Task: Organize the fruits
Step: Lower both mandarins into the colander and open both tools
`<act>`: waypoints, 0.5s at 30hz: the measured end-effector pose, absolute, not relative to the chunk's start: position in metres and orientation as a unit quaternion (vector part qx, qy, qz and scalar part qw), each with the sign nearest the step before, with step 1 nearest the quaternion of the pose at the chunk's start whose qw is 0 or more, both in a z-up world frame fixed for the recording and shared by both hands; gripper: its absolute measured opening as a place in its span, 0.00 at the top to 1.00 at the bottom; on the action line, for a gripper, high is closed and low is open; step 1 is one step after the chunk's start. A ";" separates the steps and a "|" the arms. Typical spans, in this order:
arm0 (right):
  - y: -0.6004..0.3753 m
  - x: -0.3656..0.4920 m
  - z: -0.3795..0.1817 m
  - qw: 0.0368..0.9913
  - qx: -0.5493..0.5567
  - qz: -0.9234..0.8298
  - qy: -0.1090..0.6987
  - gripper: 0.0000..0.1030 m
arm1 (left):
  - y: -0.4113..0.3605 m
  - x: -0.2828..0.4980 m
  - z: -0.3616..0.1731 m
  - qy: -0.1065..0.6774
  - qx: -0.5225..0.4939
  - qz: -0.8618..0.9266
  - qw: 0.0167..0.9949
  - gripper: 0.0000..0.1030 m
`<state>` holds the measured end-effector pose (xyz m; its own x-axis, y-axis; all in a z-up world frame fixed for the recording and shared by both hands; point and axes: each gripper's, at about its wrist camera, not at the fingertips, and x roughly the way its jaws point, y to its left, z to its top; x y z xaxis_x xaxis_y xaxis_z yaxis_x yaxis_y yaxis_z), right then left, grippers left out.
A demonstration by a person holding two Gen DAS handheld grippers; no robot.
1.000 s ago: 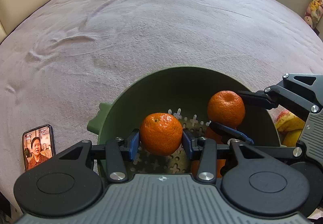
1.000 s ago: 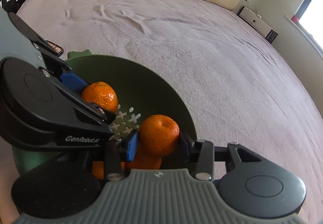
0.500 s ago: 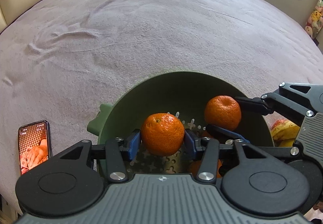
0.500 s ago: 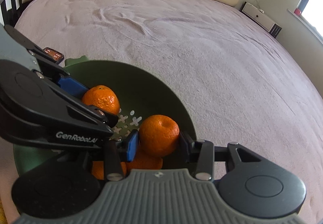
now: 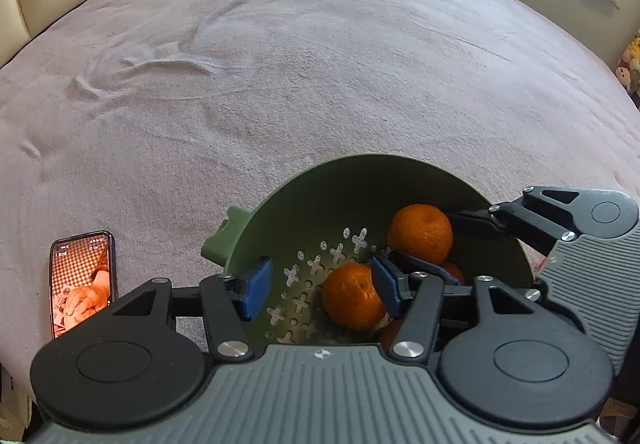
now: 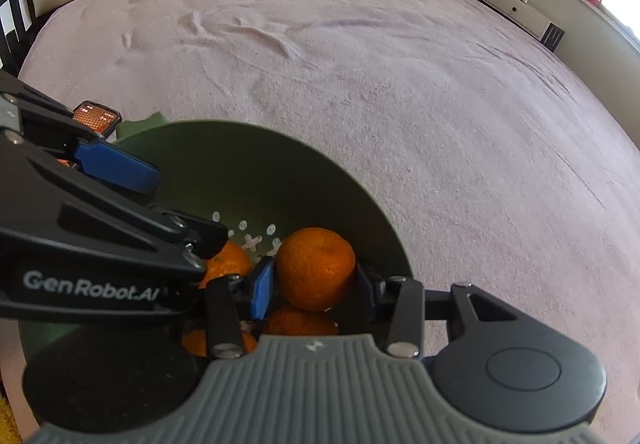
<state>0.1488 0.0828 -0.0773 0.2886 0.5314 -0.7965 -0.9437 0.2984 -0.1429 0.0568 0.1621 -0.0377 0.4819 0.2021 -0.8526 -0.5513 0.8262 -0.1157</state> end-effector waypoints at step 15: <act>0.077 0.150 -0.073 0.740 -0.282 0.485 0.371 0.58 | 0.161 0.057 -0.035 0.458 -0.192 0.225 0.838 0.35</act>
